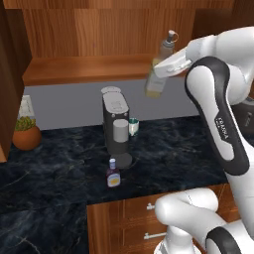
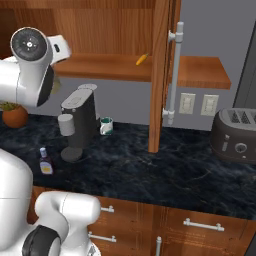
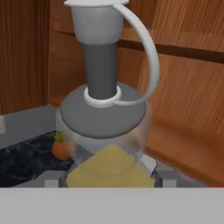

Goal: Pick the oil and vinegar bottle and condiment bottle from the counter and place them in the cabinet.

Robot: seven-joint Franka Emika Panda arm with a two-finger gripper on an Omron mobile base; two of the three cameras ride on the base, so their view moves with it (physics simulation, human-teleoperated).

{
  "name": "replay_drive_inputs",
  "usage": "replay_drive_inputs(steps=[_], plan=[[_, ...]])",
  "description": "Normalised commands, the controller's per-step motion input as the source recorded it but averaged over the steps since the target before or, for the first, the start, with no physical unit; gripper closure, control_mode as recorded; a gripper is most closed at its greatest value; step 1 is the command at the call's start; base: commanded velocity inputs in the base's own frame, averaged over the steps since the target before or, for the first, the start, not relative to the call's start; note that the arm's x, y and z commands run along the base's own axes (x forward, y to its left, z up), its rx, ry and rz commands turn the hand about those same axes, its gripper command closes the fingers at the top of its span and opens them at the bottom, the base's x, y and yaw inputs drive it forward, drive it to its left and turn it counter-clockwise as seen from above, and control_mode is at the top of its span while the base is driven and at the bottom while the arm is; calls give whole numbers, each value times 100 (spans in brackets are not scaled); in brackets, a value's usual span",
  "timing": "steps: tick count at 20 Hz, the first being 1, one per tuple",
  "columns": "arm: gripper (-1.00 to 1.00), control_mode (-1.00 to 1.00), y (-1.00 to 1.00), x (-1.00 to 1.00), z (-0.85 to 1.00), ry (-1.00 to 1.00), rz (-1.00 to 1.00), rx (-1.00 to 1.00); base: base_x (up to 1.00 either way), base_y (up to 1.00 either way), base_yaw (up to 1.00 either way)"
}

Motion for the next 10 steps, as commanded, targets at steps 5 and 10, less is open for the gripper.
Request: replay_drive_inputs(steps=[5,10], plan=[[100,-100,-7,28,2,-6,-16,0,0,0,0],[100,-100,-23,46,0,0,-11,0,0,0,0]])
